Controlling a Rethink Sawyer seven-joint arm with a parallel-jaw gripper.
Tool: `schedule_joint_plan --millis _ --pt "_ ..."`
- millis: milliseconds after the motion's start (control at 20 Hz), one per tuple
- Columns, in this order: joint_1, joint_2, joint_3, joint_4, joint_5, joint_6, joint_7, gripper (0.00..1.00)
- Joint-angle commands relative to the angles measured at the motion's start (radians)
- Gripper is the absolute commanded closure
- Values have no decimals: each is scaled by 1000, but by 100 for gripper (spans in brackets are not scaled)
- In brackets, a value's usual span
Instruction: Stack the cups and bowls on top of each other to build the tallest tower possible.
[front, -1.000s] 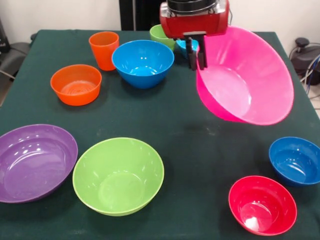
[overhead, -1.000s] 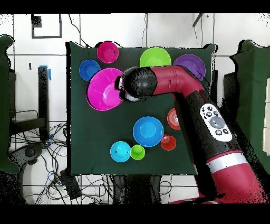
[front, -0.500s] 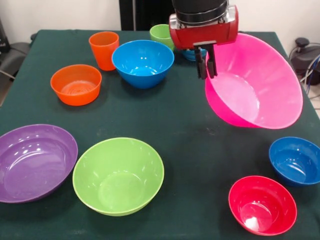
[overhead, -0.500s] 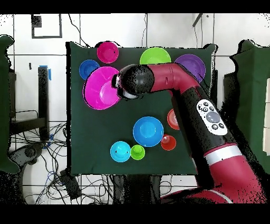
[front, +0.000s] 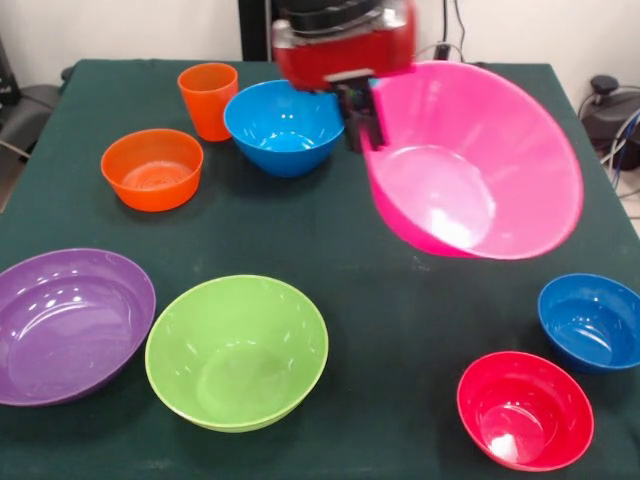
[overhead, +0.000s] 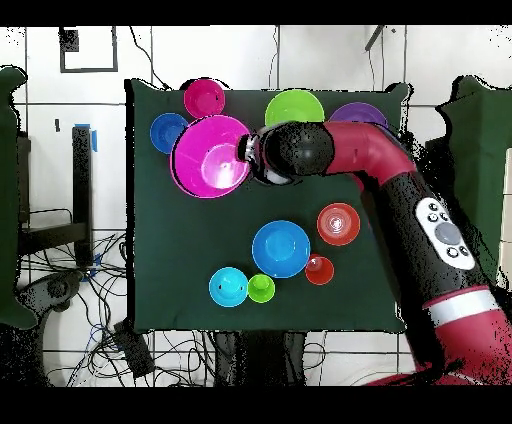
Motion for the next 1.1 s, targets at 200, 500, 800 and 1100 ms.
schedule_joint_plan --millis 200,500,800,1100 --pt "-134 20 84 46 7 124 -356 100" --pt "-77 -100 14 4 -165 188 -413 100" --pt "-20 -195 -22 -57 -402 175 -560 100" --pt "-16 -222 -3 -57 -524 95 -623 100"
